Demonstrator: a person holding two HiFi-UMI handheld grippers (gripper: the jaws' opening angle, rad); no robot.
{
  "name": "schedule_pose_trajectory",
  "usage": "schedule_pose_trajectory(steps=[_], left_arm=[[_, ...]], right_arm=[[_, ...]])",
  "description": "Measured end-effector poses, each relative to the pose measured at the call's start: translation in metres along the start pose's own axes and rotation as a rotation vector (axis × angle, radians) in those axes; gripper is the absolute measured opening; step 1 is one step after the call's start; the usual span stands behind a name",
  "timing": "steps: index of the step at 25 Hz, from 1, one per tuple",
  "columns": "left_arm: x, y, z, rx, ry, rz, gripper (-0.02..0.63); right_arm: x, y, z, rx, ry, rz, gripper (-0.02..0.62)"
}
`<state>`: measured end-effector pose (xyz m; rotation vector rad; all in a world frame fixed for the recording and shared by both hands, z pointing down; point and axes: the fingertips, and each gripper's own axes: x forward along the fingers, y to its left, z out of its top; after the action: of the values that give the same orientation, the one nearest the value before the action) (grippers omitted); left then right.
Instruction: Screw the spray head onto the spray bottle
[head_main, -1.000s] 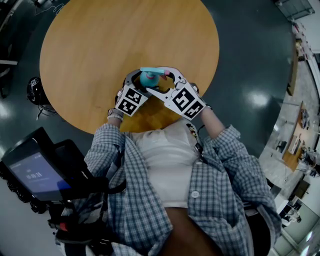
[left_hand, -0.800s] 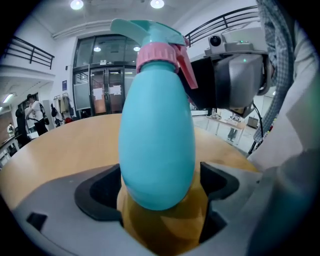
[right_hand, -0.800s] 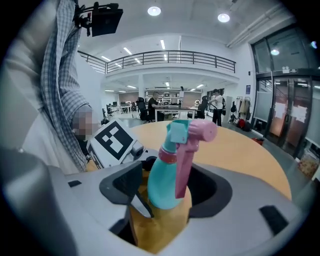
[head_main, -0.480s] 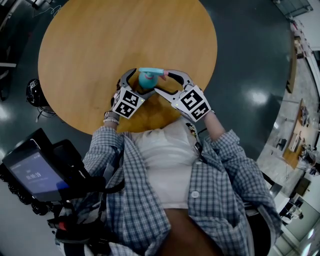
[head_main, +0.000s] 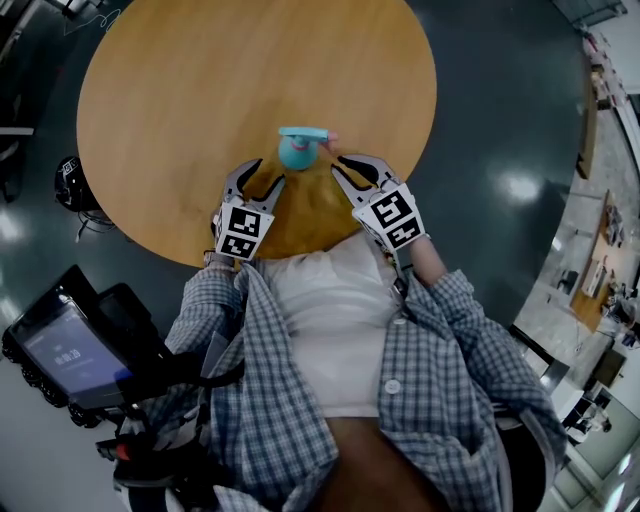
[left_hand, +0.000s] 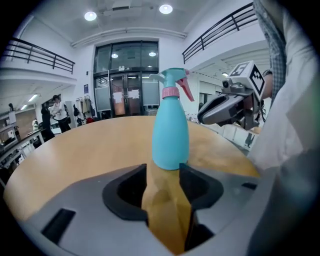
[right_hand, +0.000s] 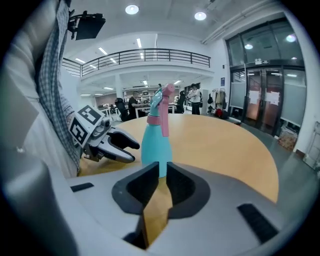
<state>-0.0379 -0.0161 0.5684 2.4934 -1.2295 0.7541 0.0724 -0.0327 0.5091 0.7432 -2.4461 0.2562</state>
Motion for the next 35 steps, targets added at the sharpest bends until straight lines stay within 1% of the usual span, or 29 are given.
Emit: schedule_pose_trajectory(steps=[2, 3, 4, 7, 10, 15, 17, 21, 24, 27, 35], left_arm=[[-0.01, -0.007, 0.002, -0.02, -0.014, 0.033, 0.121], [-0.015, -0.008, 0.005, -0.035, -0.023, 0.047, 0.05], [-0.019, -0.008, 0.01, -0.057, -0.036, 0.054, 0.009], [-0.024, -0.008, 0.014, -0.118, -0.069, 0.047, 0.006], [-0.025, -0.011, 0.012, -0.127, -0.069, 0.025, 0.005], [-0.025, -0.014, 0.008, -0.137, -0.064, 0.015, 0.006], [-0.025, -0.014, 0.007, -0.13, -0.06, 0.017, 0.005], [-0.024, -0.017, 0.006, -0.091, -0.045, 0.01, 0.005], [-0.022, -0.02, 0.008, -0.078, -0.047, -0.001, 0.005], [-0.021, -0.023, 0.009, -0.06, -0.046, -0.011, 0.005], [-0.018, -0.025, 0.006, -0.049, -0.029, -0.021, 0.005]], right_arm=[[-0.009, 0.004, -0.004, 0.03, -0.012, -0.024, 0.004], [-0.011, 0.007, -0.006, 0.046, -0.017, -0.026, -0.005], [-0.011, 0.008, -0.008, 0.061, -0.02, -0.025, -0.005], [-0.009, 0.013, -0.014, 0.087, -0.019, -0.015, -0.005], [-0.008, 0.018, -0.019, 0.093, -0.018, -0.007, -0.006], [-0.008, 0.017, -0.023, 0.072, -0.031, -0.027, -0.006], [-0.008, 0.017, -0.025, 0.076, -0.03, -0.027, -0.006], [-0.007, 0.017, -0.024, 0.075, -0.029, -0.029, -0.006], [-0.009, 0.013, -0.026, 0.057, -0.019, -0.062, -0.006], [-0.01, 0.007, -0.029, 0.068, -0.018, -0.085, -0.006], [-0.009, 0.009, -0.034, 0.04, -0.001, -0.074, -0.006]])
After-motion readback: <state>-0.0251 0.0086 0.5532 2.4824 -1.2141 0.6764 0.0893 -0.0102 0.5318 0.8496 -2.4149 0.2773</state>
